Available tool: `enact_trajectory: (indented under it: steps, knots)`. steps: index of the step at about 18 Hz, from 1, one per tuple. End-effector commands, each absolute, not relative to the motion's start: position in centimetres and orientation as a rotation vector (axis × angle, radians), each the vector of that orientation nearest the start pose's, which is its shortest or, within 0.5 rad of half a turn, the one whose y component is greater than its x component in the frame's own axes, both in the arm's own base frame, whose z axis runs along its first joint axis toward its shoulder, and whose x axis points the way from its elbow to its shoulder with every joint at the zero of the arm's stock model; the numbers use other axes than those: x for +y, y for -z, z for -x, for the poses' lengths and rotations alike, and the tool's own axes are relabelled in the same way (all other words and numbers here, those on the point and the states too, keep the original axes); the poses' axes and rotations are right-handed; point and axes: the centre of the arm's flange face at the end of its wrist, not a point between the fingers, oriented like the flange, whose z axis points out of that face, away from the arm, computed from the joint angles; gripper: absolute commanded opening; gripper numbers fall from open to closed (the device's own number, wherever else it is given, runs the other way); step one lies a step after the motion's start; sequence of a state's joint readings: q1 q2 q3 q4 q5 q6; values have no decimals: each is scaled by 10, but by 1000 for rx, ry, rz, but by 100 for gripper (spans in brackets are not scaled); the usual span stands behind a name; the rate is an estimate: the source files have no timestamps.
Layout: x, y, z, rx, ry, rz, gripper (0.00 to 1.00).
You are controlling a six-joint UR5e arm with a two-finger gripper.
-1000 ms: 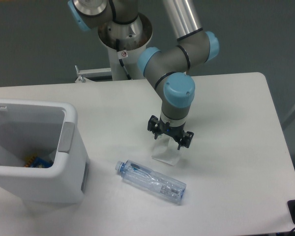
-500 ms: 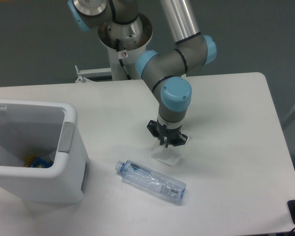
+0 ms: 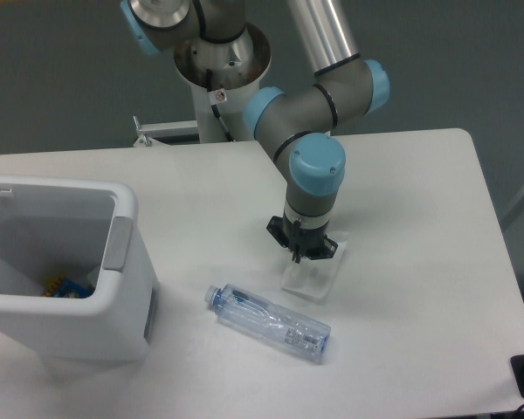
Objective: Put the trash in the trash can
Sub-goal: 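Close the gripper on the white paper wrapper and lift it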
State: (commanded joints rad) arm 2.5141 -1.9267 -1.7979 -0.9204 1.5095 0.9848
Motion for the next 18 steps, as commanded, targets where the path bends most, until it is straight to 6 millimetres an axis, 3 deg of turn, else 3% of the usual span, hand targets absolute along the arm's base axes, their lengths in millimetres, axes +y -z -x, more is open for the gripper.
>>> enact_trajectory:
  steps: [6,9,11,18]
  knots:
    - [466,-290,404,-146,28,2882,1]
    - [471,-326,419,-292,67,2746,1]
    - [475,-339,422,-348,76,2705,1]
    - [487,-416,400,-402,101,2533,1]
